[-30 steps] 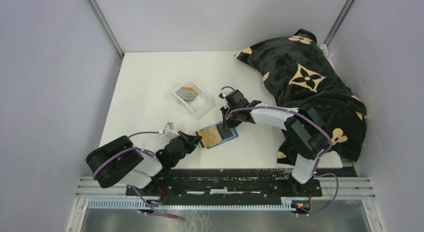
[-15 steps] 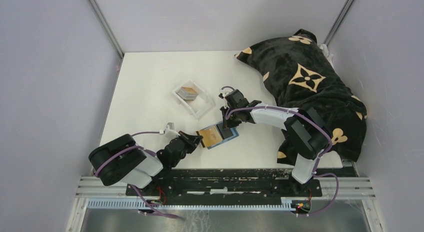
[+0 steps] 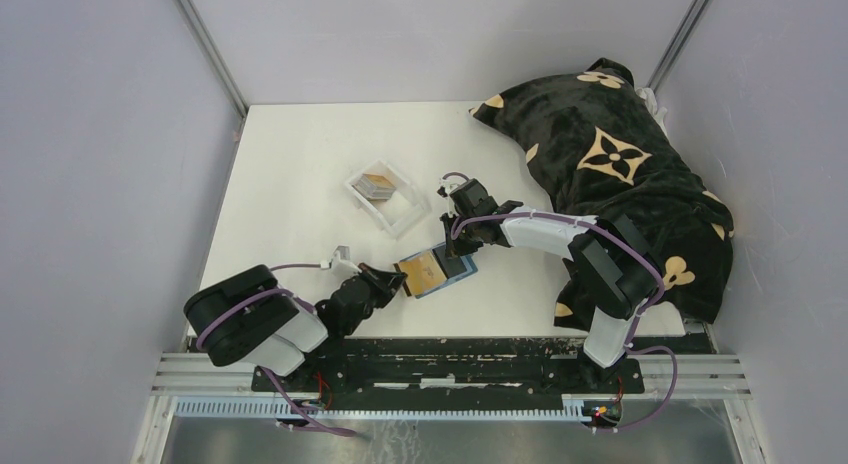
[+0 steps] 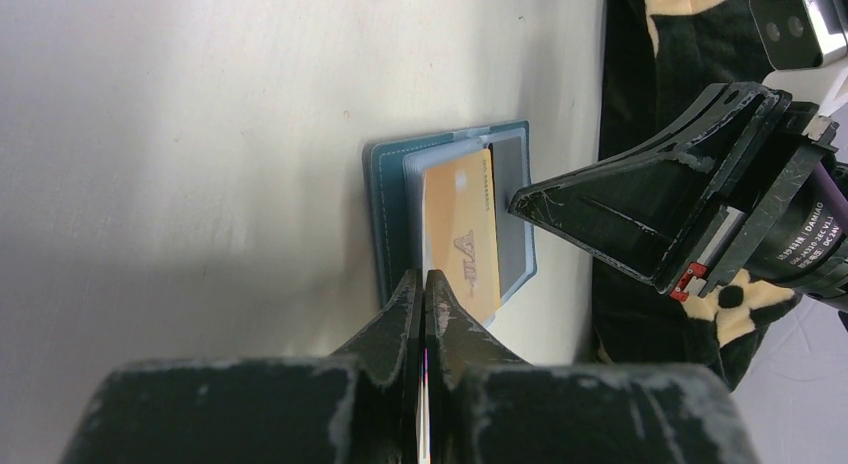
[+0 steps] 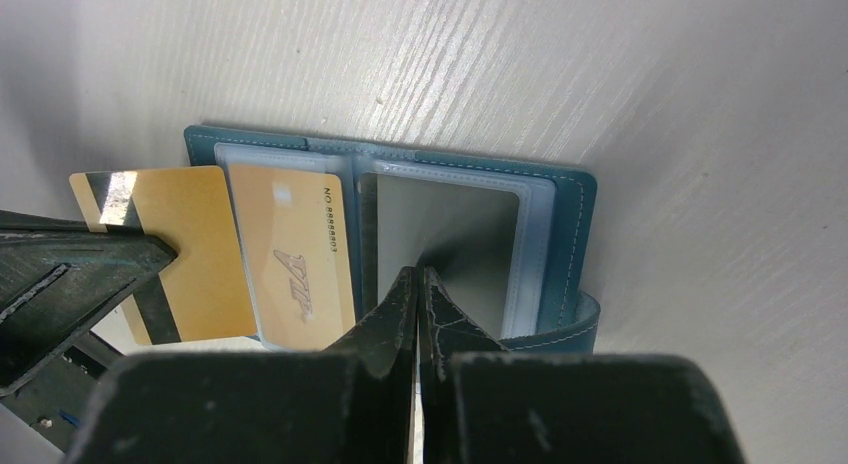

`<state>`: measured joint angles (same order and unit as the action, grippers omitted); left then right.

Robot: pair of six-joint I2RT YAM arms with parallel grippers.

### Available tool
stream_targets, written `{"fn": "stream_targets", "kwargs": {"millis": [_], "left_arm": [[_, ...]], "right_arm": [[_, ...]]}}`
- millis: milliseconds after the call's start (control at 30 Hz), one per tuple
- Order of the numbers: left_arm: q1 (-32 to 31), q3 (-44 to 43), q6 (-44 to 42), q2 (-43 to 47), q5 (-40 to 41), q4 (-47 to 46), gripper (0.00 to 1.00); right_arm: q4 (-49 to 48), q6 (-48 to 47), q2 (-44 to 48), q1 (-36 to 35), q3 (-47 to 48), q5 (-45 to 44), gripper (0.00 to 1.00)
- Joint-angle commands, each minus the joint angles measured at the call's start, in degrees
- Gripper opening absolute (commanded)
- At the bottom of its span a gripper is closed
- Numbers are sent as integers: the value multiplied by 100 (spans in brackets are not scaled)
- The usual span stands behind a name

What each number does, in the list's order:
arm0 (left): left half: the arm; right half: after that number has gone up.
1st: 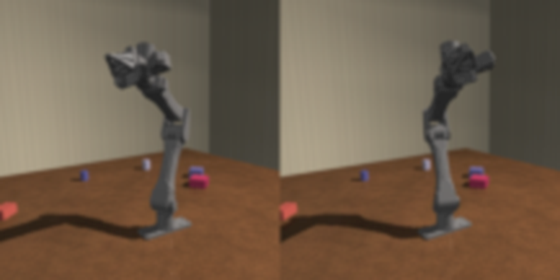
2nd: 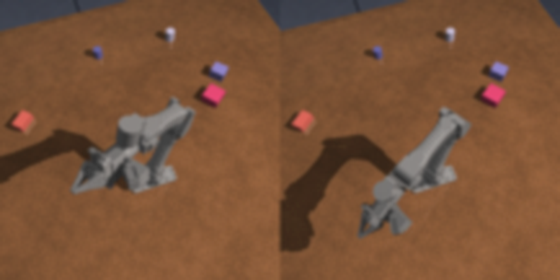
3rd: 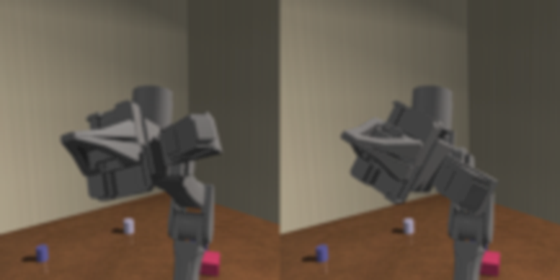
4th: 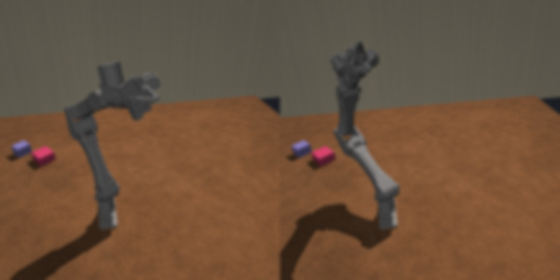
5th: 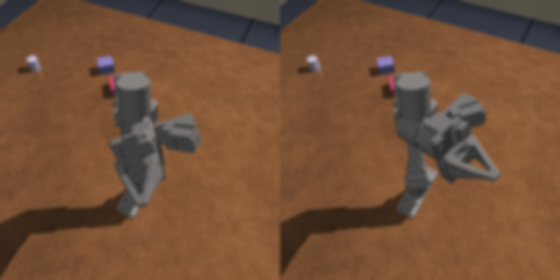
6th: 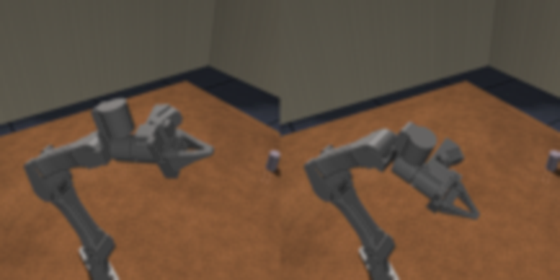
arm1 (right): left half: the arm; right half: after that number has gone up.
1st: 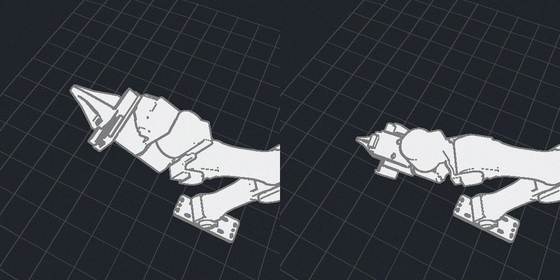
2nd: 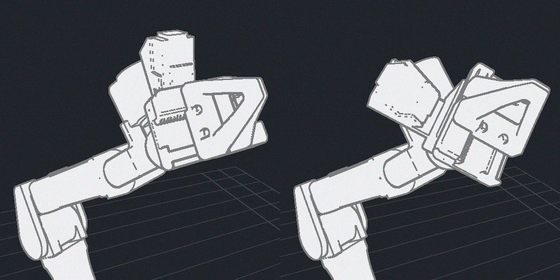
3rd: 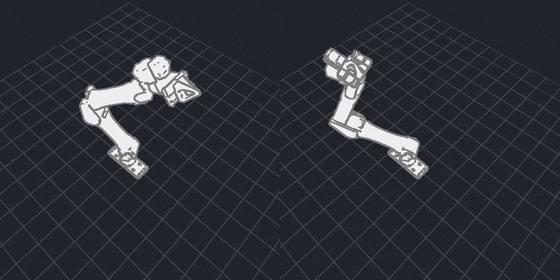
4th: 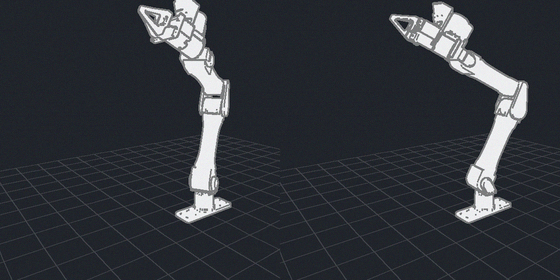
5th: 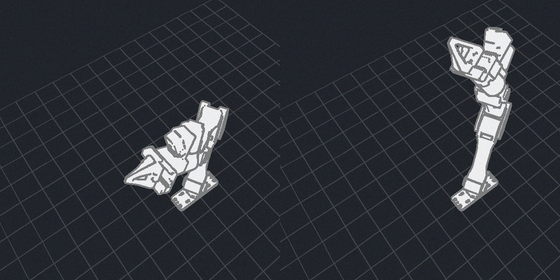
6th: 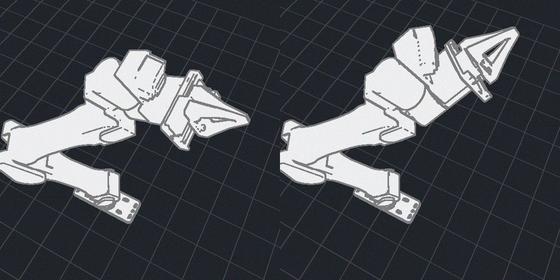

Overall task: Put the credit cards into the card holder
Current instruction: Turn over the card slot in the card holder.

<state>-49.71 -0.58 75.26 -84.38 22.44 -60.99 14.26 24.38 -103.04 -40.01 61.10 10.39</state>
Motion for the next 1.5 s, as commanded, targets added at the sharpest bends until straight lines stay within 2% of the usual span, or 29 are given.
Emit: {"fn": "stream_targets", "kwargs": {"millis": [0,500,567,733,967,1267,1467], "left_arm": [[-93,-9,284,-71,223,-167,3],[-772,-209,868,-824,1019,-515,3],[-896,-179,1011,-859,1367,-508,3],[-1303,-239,1442,-725,2018,46,3],[-1551,-467,1650,-679,2412,536,3],[-1581,-471,1722,-1216,2489,-331,3],[-1588,-499,1485,-1073,2566,-541,3]], "right_arm": [[-169,-21,47,-10,-10,15,1],[-178,-16,46,-14,-36,24,1],[-176,-14,42,-15,-41,15,1],[-196,-15,39,-10,-47,7,1],[-213,-10,8,-10,-56,15,1],[-213,-12,-31,-7,-49,32,1],[-200,-21,-55,-15,-32,15,1]]}}
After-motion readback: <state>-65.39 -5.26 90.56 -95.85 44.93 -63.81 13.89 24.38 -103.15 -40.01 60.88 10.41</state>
